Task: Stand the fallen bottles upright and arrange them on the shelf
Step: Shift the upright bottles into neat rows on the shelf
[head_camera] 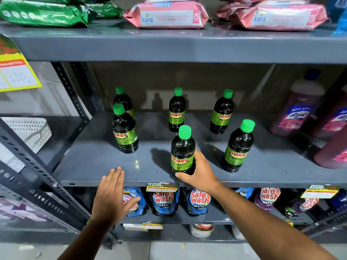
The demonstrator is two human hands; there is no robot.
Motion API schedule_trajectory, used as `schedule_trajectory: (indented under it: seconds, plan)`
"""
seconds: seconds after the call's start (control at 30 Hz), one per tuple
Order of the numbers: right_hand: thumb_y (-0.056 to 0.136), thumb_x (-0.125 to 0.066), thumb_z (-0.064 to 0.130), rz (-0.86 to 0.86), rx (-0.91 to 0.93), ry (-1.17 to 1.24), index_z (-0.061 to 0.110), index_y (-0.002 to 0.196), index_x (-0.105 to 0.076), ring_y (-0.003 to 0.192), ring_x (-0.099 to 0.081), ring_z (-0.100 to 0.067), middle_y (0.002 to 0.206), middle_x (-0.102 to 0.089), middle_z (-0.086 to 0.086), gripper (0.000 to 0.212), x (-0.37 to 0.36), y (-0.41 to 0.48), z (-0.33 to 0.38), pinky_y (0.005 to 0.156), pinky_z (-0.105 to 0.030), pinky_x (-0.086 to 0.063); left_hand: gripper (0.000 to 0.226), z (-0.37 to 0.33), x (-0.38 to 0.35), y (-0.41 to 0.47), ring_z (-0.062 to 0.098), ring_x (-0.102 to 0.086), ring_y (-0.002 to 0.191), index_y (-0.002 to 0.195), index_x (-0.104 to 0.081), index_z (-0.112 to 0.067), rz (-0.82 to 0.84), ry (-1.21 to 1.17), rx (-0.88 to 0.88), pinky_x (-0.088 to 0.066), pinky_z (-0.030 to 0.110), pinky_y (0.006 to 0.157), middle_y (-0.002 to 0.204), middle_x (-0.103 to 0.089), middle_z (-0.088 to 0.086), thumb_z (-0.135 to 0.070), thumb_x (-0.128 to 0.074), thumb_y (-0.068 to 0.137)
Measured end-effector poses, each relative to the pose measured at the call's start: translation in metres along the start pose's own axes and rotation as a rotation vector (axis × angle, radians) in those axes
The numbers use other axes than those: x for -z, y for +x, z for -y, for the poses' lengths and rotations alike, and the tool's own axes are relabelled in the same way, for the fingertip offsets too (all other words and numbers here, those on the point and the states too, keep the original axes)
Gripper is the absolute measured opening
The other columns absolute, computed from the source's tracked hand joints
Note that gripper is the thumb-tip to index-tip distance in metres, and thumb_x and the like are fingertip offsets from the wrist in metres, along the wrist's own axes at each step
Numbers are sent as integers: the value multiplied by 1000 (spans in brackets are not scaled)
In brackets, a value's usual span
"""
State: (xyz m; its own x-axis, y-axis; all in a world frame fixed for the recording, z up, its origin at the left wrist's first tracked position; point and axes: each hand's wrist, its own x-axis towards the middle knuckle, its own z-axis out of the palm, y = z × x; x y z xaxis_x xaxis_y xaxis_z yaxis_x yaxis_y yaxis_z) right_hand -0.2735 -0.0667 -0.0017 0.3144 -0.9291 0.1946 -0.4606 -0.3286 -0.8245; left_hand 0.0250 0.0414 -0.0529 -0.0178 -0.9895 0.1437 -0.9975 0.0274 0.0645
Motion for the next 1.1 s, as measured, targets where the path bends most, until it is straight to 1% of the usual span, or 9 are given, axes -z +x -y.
schedule_trajectory:
  seconds: [0.1,0.47,0.6,0.67,0.77,0.83,0.9,1.0,1.1]
  plan:
    - [62,-81,45,-7,10,-29,36,120,-48,107,-51,0,113,-56,9,67,0,3,-1,88,-16,-39,101,0,1,0,40,-44,134,140,-43,4,-1,2,2,-34,54,109,146,-45,23,-75,-45,77]
    - [60,-79,43,-30,20,-18,34,116,-51,105,-56,-7,111,-60,6,63,0,7,-1,91,-32,-48,100,0,2,0,41,-46,132,138,-44,4,-18,-2,-16,-35,54,108,145,-46,23,-76,-41,79]
    - [58,-85,46,-39,-6,-5,31,144,-29,122,-45,-5,135,-43,9,104,0,6,-4,104,-30,-39,99,1,3,1,40,-46,132,137,-46,5,-31,-12,-23,-36,54,108,144,-47,23,-77,-37,81]
    - [56,-87,50,-184,17,-53,24,149,-16,126,-34,-7,136,-28,6,120,0,-1,-1,105,-26,-32,100,2,5,1,39,-47,132,137,-46,5,-27,-4,-27,-36,54,108,144,-47,23,-78,-30,83]
    - [64,-81,46,-450,367,-159,11,135,-34,116,-41,-28,124,-36,-10,93,-7,-15,14,100,-35,-38,102,9,5,-1,39,-48,131,137,-46,5,-23,16,-25,-37,52,107,143,-48,23,-79,-22,84]
    - [72,-76,40,-400,593,-197,16,128,-42,109,-43,-24,117,-40,-4,70,-17,-20,29,96,-31,-38,102,17,2,-5,39,-47,132,137,-45,6,-26,30,-1,-36,52,108,144,-48,23,-78,-23,84]
    - [78,-73,33,-227,644,-181,16,125,-48,109,-46,-20,115,-44,-4,56,-36,-18,49,96,-29,-40,100,30,-2,-11,39,-44,134,138,-43,5,-30,40,31,-34,51,110,146,-45,23,-76,-33,81]
    - [83,-69,29,-36,465,-91,15,130,-47,117,-45,-16,122,-49,-9,54,-70,0,79,103,-16,-31,100,49,-4,-15,38,-42,135,138,-42,6,-40,43,52,-32,49,111,146,-44,24,-73,-43,77]
    - [82,-72,22,-8,261,2,9,137,-42,120,-45,-16,129,-47,-10,63,-100,33,98,103,-13,-28,97,66,-1,-17,37,-41,135,138,-43,5,-50,19,61,-30,48,112,146,-45,23,-73,-44,79]
